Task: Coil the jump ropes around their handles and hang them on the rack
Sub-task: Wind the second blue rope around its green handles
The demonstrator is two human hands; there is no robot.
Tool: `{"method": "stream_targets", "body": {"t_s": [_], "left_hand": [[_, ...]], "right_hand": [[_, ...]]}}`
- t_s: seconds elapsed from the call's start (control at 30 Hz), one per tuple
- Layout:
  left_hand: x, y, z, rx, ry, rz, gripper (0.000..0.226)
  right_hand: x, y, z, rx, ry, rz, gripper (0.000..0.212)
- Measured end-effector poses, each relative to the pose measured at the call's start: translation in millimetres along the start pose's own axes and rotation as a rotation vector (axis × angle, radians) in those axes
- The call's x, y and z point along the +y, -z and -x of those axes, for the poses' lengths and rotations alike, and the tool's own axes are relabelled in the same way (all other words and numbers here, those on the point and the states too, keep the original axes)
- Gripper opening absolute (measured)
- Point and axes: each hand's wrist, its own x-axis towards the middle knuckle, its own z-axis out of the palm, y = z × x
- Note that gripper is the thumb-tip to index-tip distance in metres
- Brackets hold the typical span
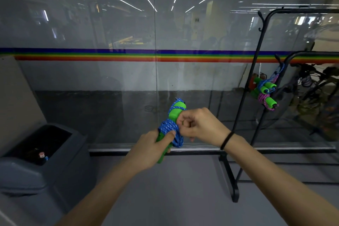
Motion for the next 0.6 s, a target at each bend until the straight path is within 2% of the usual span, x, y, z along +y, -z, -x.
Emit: {"method": "stream_targets", "body": {"t_s": [0.07,0.17,0.23,0.33,0.4,0.43,0.53,0.6], "left_hand": [[0.6,-3.9,-1.1,-0.039,0.065,0.150,0.030],[3.3,-7.3,-2.7,-0.068,0.111,0.314,0.024],[7.2,-3.1,-3.5,-0.054,0.107,0.414,0.027],[11.3,8.6,-2.3,-0.049,0.090,0.490,0.028],[9.0,15.8,-1.2,-0.065,0.112,0.543,0.027],[6.5,18.5,-1.5,-0.068,0.127,0.564,0.027],[-3.4,22.8,-5.8,-0.067,0.155,0.520,0.023],[-5.7,23.3,-7.1,-0.105,0.156,0.463,0.027]], "right_hand": [[1.0,-5.0,-3.4,0.115,-0.015,0.092,0.009],[6.2,-6.9,-8.0,0.324,-0.115,0.029,0.012],[8.5,-5.9,-11.1,0.457,-0.207,-0.132,0.018],[2.8,-3.4,-15.8,0.570,-0.268,-0.556,0.030],[-3.4,-3.2,-15.2,0.525,-0.245,-0.738,0.030],[-6.1,-4.0,-13.6,0.475,-0.234,-0.746,0.028],[-11.0,-12.5,-8.3,0.325,-0.213,-0.620,0.022],[-13.1,-16.9,-6.8,0.321,-0.204,-0.429,0.015]]}}
